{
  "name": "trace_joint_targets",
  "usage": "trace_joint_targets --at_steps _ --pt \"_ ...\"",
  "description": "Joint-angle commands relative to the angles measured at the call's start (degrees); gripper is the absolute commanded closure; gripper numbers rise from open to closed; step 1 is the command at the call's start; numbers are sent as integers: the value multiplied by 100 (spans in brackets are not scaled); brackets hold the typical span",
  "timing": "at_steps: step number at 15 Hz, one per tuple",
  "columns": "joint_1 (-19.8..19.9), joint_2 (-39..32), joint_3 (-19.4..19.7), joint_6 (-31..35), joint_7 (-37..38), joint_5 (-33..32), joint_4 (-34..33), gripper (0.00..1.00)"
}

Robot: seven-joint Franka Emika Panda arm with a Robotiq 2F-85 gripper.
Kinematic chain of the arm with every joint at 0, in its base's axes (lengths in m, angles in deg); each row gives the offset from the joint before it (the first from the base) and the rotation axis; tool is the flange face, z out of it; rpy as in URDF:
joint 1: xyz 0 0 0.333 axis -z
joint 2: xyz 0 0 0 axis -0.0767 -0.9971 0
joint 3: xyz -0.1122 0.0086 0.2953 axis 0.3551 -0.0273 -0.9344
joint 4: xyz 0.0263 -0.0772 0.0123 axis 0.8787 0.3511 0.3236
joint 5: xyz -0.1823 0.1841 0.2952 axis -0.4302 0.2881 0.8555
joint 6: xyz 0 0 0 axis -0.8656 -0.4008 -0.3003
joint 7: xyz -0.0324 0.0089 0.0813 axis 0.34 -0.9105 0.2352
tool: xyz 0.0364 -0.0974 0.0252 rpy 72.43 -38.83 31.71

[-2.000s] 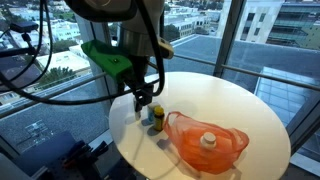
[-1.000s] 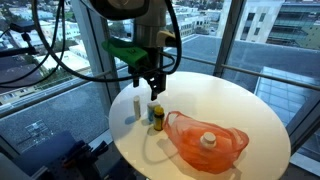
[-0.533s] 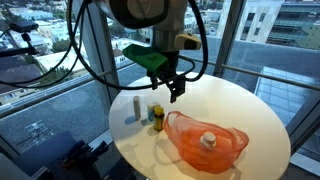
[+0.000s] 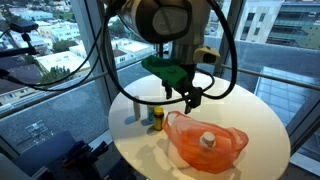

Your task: Take the white pill bottle out of the plastic bag and put it on the table

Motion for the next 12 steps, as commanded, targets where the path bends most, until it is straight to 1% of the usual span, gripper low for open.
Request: trace_joint_targets --at_steps 1,5,12 --pt "29 -2 -32 -13 -1 1 -2 0" --pt "60 -134 -9 185 -27 -35 -33 0" --pt "182 -589 52 728 -276 151 -162 0"
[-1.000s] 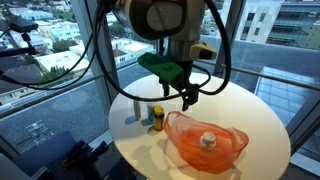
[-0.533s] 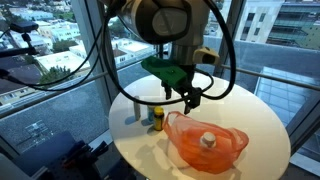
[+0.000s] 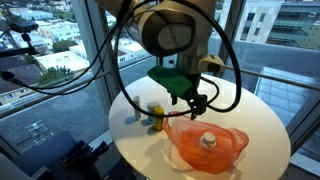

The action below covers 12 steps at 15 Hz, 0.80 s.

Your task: Take the white pill bottle out of the plastic bag and put it on the table

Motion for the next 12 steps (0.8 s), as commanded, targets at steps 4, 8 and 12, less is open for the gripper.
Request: trace_joint_targets --at_steps 4,8,12 --pt "240 -455 64 290 -568 127 -272 0" --pt "406 -657 96 350 -1022 40 -432 0" --pt "568 -870 77 353 -1535 105 -665 0"
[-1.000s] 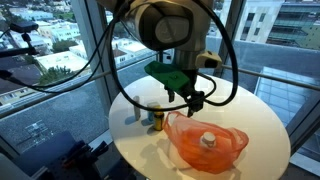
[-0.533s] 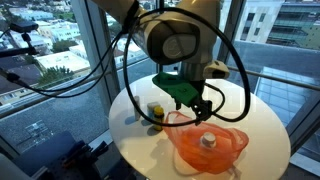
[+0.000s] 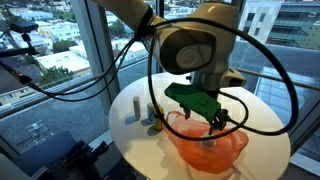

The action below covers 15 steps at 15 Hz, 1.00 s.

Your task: Take the white pill bottle out of the plastic bag and put it on the table

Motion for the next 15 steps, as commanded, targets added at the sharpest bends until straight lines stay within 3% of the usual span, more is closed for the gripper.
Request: trace_joint_targets --at_steps 1,15 --pt "156 -289 -22 -7 -509 97 -370 0" --pt "450 -1188 -337 -167 -1123 386 -1251 0"
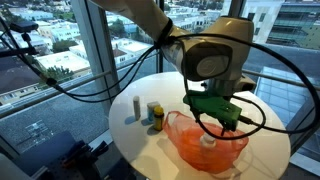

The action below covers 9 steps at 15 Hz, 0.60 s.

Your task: Take the white pill bottle out of the plastic bag and put it on the table

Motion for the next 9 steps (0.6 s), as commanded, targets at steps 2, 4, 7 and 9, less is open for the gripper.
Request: trace_joint_targets --at_steps 2,4,7,9 --pt "266 -290 -190 -206 -344 164 -349 0" --pt "323 -337 -236 -248 -451 171 -358 0" --pt "381 -380 -283 -286 -589 163 -338 0" --pt "387 -399 -292 -310 -660 138 -319 0"
